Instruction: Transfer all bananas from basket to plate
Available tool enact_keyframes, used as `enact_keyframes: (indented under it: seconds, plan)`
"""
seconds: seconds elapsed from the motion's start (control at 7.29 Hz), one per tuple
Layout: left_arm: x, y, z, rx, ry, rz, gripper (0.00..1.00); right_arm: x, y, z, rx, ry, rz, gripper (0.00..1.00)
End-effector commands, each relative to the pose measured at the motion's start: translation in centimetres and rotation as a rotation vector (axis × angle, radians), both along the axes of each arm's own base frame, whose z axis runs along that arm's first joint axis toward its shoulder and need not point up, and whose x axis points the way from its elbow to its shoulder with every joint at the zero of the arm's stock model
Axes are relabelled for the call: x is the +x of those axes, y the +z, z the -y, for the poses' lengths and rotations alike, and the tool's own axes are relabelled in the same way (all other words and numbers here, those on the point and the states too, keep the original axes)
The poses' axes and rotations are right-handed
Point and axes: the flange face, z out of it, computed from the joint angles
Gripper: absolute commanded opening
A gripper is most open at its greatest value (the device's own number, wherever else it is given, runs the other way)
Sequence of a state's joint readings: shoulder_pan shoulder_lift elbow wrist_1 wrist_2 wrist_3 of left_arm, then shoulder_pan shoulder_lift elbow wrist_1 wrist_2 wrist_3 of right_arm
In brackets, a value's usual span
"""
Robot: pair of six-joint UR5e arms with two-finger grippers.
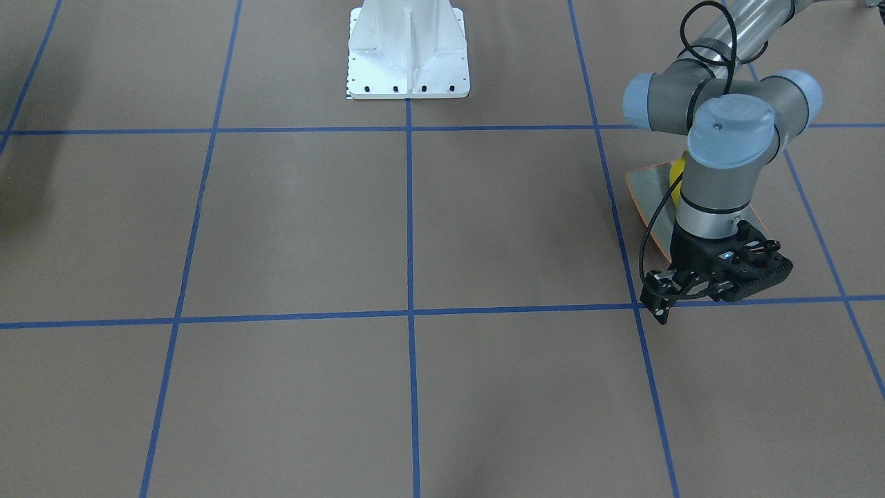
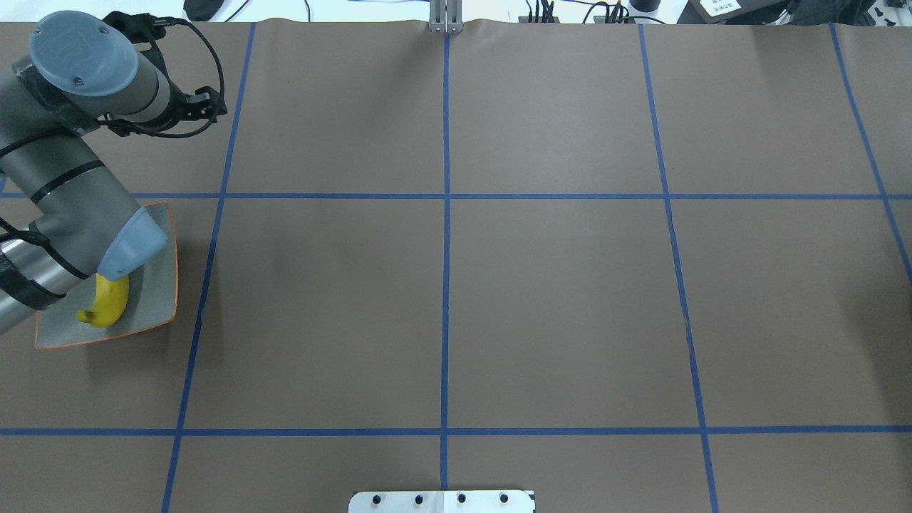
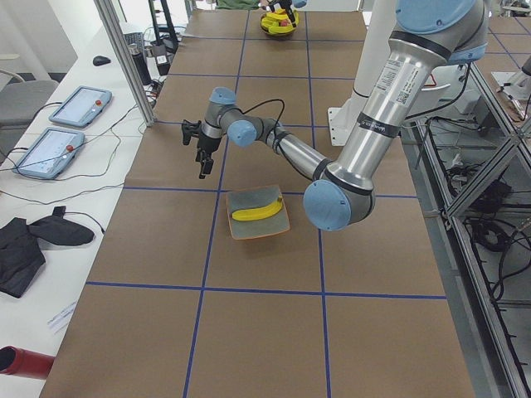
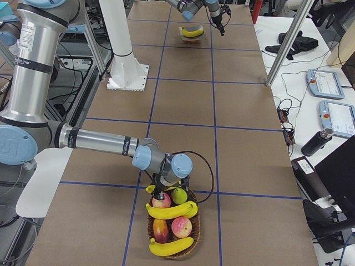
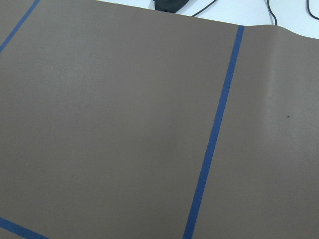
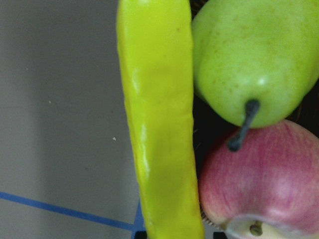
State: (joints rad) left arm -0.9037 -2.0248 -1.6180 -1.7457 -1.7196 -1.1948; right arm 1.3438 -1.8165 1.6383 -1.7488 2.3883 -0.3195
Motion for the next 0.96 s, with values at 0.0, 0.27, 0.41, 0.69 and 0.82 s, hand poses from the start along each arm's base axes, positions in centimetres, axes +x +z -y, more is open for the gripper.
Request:
enact_keyframes:
  seconds: [0.0, 0.27, 0.41, 0.69, 0.82]
  plan:
    - [0.0, 0.0, 0.0, 0.000, 0.000, 0.000, 1.00, -0.1, -1.2, 0.4, 0.025, -0.001, 0.006, 0.00]
    - [0.0, 0.3, -0.1, -0.005, 0.002, 0.001, 1.00, -0.3, -3.3, 1.0, 0.056, 0.001, 0.016, 0.00]
    - [0.0, 0.3, -0.1, -0.005, 0.004, 0.000, 1.00, -0.4, -5.6, 1.5, 0.068, 0.001, 0.019, 0.00]
    - [0.0, 0.4, -0.1, -0.006, 0.004, 0.001, 1.00, -0.6, -10.7, 2.6, 0.101, 0.007, 0.024, 0.00]
    - [0.0, 0.4, -0.1, -0.005, 0.005, 0.002, 1.00, -1.0, -13.3, 4.4, 0.142, 0.010, 0.032, 0.00]
